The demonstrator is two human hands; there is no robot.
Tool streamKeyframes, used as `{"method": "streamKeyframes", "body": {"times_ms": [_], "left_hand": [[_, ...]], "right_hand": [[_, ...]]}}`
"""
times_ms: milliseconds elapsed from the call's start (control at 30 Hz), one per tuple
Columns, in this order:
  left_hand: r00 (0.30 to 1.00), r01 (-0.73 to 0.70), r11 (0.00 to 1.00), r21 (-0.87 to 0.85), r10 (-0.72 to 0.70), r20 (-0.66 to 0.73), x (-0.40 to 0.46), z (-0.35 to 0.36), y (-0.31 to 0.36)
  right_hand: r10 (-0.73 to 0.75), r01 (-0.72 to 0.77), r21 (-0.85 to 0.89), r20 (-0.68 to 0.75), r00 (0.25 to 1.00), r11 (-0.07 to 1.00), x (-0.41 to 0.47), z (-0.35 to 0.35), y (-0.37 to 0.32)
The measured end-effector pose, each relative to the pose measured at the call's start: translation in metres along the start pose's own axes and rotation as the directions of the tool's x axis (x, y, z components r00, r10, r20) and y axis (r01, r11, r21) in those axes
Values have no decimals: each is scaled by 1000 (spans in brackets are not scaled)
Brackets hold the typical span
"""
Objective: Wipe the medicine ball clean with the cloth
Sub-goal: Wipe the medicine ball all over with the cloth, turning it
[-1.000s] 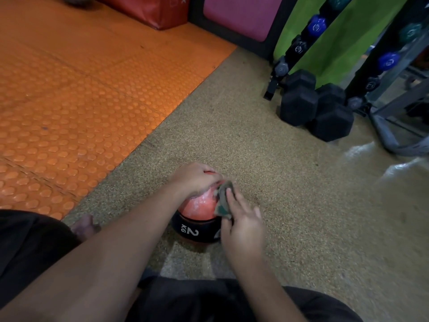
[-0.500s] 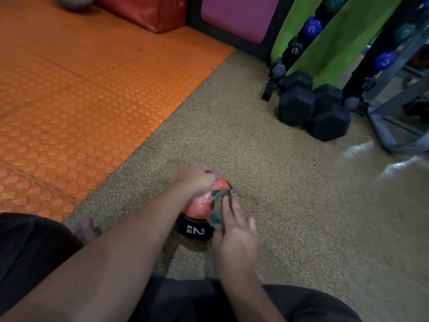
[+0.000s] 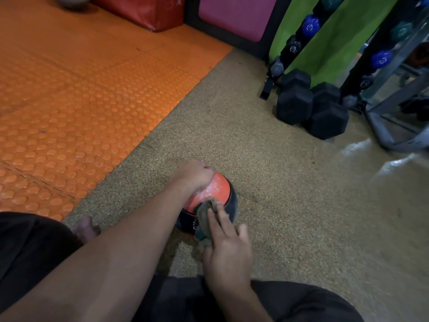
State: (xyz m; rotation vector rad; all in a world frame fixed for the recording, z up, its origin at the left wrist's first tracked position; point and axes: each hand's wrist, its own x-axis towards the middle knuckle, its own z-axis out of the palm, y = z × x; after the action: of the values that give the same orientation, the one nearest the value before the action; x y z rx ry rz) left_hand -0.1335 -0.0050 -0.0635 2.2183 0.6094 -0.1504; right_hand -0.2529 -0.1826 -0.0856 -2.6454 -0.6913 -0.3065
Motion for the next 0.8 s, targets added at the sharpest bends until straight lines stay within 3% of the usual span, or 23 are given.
{"method": "streamKeyframes", "body": {"times_ms": [200, 333, 433, 533, 633, 800], "left_hand": [[999, -17, 1000, 22, 17, -29, -2, 10, 2], [1000, 11, 1000, 26, -12, 17, 3, 7, 3], [999, 39, 999, 36, -39, -25, 4, 10, 3], [995, 33, 995, 95, -23, -96, -4, 19, 6], [990, 25, 995, 98, -11, -143, -8, 24, 6], [994, 33, 990, 136, -19, -107, -2, 18, 4]], "right_hand": [[231, -232, -22, -37, 972, 973, 71, -6, 40], [179, -179, -5, -23, 984, 984, 16, 0, 10], [140, -140, 15, -43, 989, 990, 7, 2, 12], [286, -287, -11, -62, 956, 958, 55, 3, 33], [322, -323, -11, -60, 945, 946, 73, -2, 32], [227, -225, -62, 33, 973, 972, -7, -5, -8]]}}
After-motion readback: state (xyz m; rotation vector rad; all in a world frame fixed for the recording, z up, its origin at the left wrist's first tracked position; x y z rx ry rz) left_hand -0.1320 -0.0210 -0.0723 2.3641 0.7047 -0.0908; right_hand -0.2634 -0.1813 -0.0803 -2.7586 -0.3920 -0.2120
